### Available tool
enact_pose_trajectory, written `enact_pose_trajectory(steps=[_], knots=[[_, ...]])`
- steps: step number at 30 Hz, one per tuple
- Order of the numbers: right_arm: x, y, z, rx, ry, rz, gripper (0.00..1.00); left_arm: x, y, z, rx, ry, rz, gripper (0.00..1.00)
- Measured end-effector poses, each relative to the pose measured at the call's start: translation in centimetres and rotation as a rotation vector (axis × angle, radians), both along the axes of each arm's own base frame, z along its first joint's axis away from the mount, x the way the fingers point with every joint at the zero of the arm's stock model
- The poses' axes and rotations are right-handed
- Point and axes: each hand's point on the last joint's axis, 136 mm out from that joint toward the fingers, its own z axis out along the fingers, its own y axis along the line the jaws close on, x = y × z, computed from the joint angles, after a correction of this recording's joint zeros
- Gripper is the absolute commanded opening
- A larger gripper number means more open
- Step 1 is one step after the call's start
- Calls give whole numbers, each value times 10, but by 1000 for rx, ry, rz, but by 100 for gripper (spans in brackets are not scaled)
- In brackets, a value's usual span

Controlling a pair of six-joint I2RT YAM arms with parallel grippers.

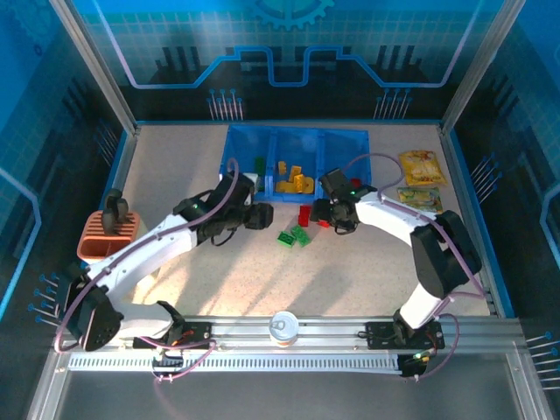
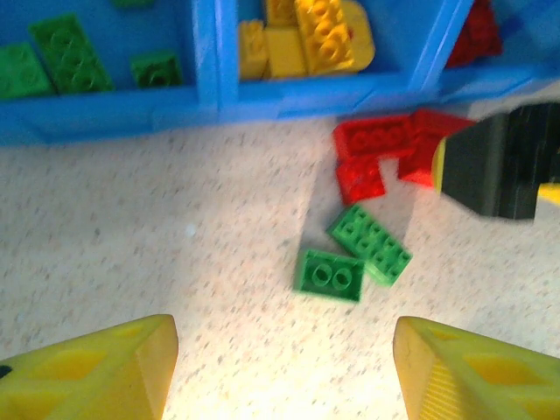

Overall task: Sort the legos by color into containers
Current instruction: Pick up the lego from the center of the table.

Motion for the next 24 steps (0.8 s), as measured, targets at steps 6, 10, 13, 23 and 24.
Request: enact_pose_trajectory(steps=[6,10,13,23,24], knots=[[6,9,-16,-45,29,-51,69,-18,21,-8,8,-4,45,67],[11,4,-26,-80,41,-100,57,-24,26,-10,-4,-3,64,67],[13,1,-28,-99,43,-122,45,-27,29,-14,0,3,70,67],[-2,5,-2,-169,-8,-88,33,-27,31,-17,8,2,80,67],[-5,6,10,-166,-32,-78,33,-27,31,-18,9,3,80,67]])
